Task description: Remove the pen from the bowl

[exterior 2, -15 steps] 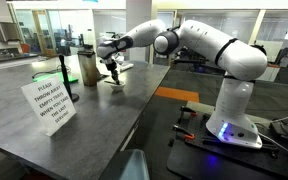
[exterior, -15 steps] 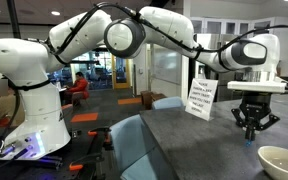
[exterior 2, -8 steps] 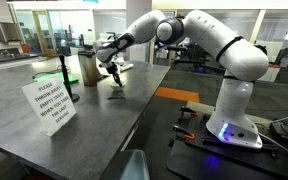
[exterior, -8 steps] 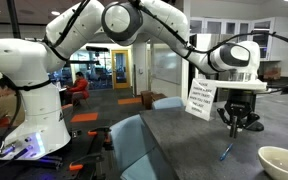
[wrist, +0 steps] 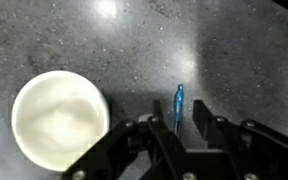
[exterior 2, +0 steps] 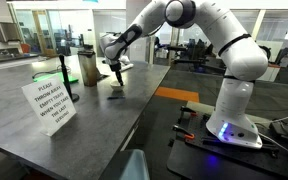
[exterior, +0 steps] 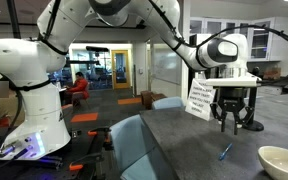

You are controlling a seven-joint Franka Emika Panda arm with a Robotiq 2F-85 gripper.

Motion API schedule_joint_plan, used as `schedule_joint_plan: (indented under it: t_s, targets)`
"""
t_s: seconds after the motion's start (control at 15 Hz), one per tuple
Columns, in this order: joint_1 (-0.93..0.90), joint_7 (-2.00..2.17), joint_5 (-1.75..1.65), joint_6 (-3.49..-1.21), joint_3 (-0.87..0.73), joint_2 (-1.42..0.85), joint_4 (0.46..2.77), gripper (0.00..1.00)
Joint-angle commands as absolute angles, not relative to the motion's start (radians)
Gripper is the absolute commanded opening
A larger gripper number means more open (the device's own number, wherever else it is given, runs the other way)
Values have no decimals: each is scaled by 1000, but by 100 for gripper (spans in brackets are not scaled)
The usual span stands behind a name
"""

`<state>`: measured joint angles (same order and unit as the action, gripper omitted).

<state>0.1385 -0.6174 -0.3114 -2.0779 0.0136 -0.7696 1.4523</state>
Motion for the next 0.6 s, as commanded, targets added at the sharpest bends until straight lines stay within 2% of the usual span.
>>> schedule_joint_plan:
  t_s: [0.0, 0.27, 0.53]
  targets:
    - [190, -615, -247, -2240, 47, -587, 1709, 72]
    - [213, -620, -179, -2361, 51, -396, 1927, 100]
    - [191, -610, -164, -2374, 29, -267, 2042, 100]
